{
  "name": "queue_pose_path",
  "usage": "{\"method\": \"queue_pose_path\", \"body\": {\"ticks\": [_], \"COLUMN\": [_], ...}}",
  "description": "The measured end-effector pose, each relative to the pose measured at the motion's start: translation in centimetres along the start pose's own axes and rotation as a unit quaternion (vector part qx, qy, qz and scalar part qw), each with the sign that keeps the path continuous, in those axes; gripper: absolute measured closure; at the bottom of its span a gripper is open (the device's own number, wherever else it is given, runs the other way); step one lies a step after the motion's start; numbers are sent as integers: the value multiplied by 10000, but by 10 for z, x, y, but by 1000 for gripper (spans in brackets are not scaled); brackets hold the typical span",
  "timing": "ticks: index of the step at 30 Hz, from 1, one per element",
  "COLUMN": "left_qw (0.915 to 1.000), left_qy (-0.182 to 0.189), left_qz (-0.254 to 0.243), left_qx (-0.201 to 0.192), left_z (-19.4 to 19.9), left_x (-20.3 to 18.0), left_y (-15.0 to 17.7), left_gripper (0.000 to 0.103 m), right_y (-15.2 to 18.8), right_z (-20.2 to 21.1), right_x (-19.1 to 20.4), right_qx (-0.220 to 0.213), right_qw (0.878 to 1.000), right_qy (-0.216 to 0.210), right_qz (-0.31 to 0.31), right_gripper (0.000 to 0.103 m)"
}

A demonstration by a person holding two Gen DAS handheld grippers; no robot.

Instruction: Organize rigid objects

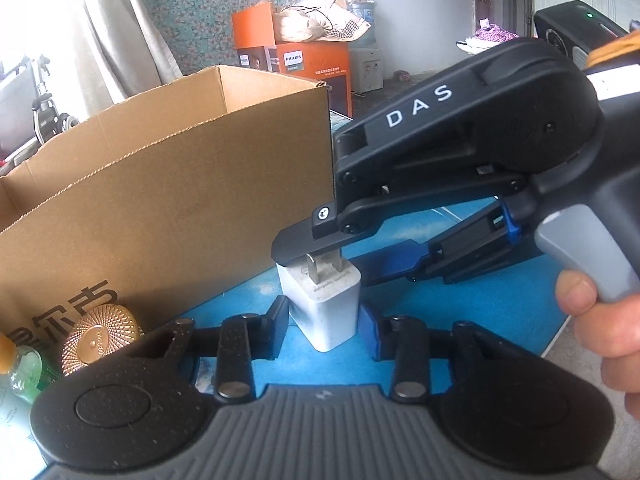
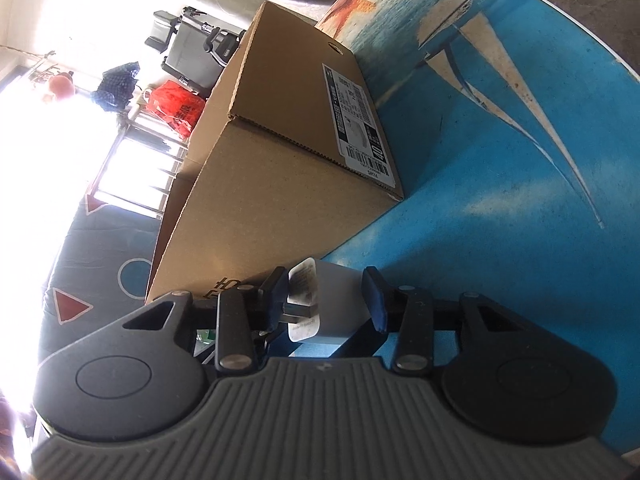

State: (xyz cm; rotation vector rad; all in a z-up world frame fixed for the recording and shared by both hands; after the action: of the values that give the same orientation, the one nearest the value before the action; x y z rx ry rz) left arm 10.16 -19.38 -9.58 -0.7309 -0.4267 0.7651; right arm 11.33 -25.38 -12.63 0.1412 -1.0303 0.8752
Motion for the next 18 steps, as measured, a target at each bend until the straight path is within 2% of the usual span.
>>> {"method": "queue_pose_path", "body": {"ticks": [5,9,14,18], "left_qw": [9999,9994,9965,9935], "left_qy": [-11,-95,-357,-479], "left_qz": [34,14,5,160], "left_qx": [-120,-321,-755,-1020], "left_z": [16,38,75,93], "left_x": [1,2,13,42], "left_y": [4,-2,-26,-56], "left_gripper": [66,67,67,67], "right_y": [5,8,4,-15], "right_z": [11,25,47,49], "right_x": [3,22,70,113], "right_qx": [-44,-134,-382,-462], "right_qw": [10000,9997,9962,9910], "right_qy": [-38,-80,-330,-532], "right_qz": [14,184,703,1142], "right_gripper": [65,65,65,64]}}
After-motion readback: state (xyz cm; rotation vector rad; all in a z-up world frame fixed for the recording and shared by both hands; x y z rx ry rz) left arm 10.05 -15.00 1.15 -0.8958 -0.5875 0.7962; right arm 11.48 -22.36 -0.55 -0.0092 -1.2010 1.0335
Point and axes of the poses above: each gripper's, at about its wrist camera, not at the fingertips, and z roughly against the way its jaws point, x to its left, y to its underside, the point moved 4 cm from there along -z, roughly the way its jaws point, and after that the axes turned 3 degrees about y, right-handed, at the moved point
